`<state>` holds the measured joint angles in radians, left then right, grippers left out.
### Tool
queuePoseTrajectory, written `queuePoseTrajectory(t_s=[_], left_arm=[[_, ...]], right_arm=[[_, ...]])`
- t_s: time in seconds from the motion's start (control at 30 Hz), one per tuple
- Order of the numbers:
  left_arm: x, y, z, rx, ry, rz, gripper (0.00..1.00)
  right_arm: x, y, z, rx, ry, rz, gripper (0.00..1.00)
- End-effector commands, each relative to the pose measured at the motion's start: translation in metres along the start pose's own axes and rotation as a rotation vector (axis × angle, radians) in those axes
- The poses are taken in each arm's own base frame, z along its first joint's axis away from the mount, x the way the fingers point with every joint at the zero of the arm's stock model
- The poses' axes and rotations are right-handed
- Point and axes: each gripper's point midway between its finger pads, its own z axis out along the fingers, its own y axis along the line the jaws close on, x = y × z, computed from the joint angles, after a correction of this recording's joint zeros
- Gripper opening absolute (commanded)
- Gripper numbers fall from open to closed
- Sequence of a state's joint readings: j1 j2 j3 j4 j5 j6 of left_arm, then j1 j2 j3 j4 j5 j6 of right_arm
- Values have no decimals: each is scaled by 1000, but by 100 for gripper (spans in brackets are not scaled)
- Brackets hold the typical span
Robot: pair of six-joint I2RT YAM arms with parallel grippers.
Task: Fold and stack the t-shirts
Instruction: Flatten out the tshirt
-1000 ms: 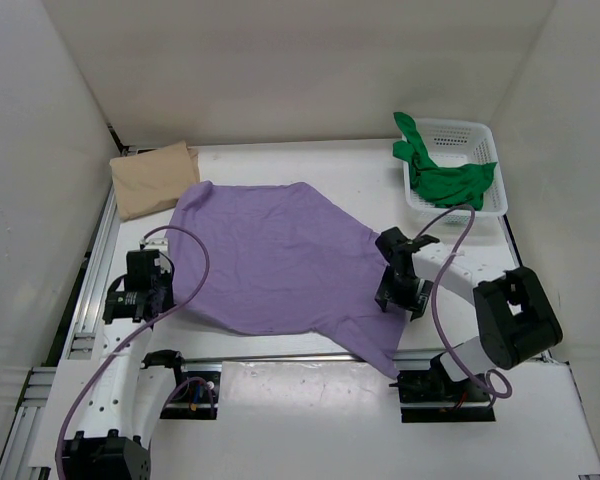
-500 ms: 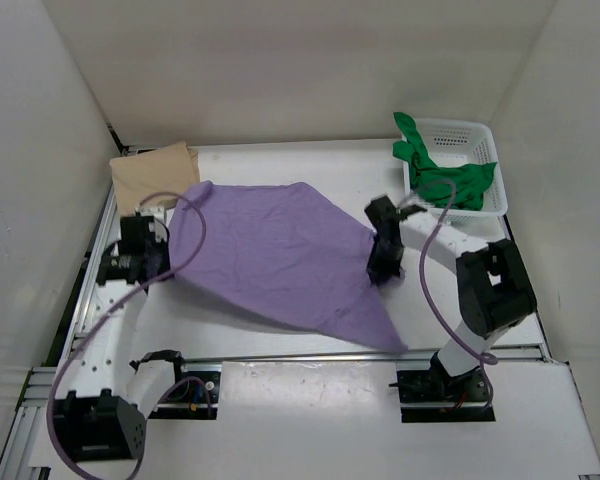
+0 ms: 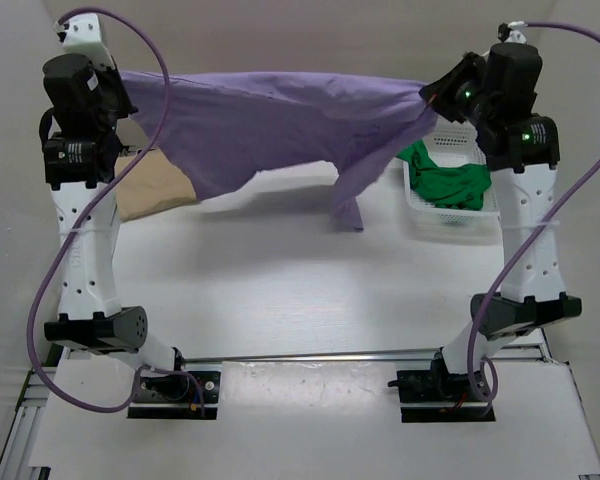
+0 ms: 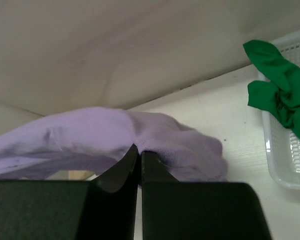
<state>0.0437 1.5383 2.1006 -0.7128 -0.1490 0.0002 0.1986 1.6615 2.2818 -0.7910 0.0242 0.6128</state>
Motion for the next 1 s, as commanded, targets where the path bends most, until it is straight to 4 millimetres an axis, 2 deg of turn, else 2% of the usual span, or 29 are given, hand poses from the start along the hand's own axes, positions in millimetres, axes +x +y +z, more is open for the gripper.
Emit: queuePoseTrajectory(t_s=[0.0, 0.03, 0.07, 0.1, 0.13, 0.17, 0.23, 0.27, 0.3, 0.37, 0.4, 0.43, 0.57, 0.67, 0.7, 0.77, 0.8, 0.83, 0.87, 0.9, 0.93, 0.97], left_arm=[[-11, 11, -9, -48, -23, -5, 10], [-12, 12, -18, -48, -29, -6, 10], [6, 11, -14, -48, 12, 1, 10], [16, 12, -15, -48, 33, 5, 10], [19, 15, -25, -59, 35, 6, 10], [46, 14, -21, -59, 90, 15, 10], [65, 22, -27, -85, 122, 20, 10], [67, 27, -39, -95, 118, 18, 10], [94, 27, -38, -95, 172, 27, 10], [106, 37, -50, -118, 187, 25, 10], [122, 37, -51, -117, 220, 31, 10], [125, 43, -54, -131, 222, 28, 10], [121, 58, -71, -170, 197, 16, 10], [108, 63, -77, -184, 162, 9, 10], [96, 64, -79, -183, 134, 3, 10], [95, 62, -68, -169, 145, 3, 10], [88, 60, -64, -158, 133, 1, 10], [87, 60, -59, -158, 138, 1, 10], [95, 58, -44, -149, 170, 4, 10], [87, 58, -38, -149, 158, 3, 10], [86, 57, -31, -149, 161, 3, 10], [85, 54, -23, -140, 165, 5, 10]], right_arm=[[28, -2, -6, -34, 104, 30, 0], [35, -5, -9, -31, 123, 32, 0], [54, -18, -5, 2, 170, 37, 0], [57, -20, -14, 5, 173, 38, 0], [64, -27, -17, 25, 183, 39, 0], [72, -32, -20, 36, 199, 40, 0], [92, -49, -31, 73, 234, 25, 0], [98, -56, -35, 92, 238, 25, 0], [111, -65, -44, 106, 260, 16, 0], [118, -73, -58, 121, 267, 21, 0], [122, -80, -62, 137, 275, 16, 0], [134, -88, -67, 161, 310, 19, 0], [145, -94, -90, 183, 344, 14, 0], [139, -88, -96, 168, 345, 5, 0], [132, -80, -98, 145, 336, 5, 0], [128, -74, -88, 123, 355, 16, 0], [119, -66, -85, 100, 341, 15, 0], [123, -68, -70, 110, 371, 21, 0], [121, -64, -62, 98, 381, 24, 0], [125, -72, -40, 119, 416, 38, 0], [109, -58, -33, 81, 386, 34, 0], [102, -55, -23, 69, 381, 39, 0]])
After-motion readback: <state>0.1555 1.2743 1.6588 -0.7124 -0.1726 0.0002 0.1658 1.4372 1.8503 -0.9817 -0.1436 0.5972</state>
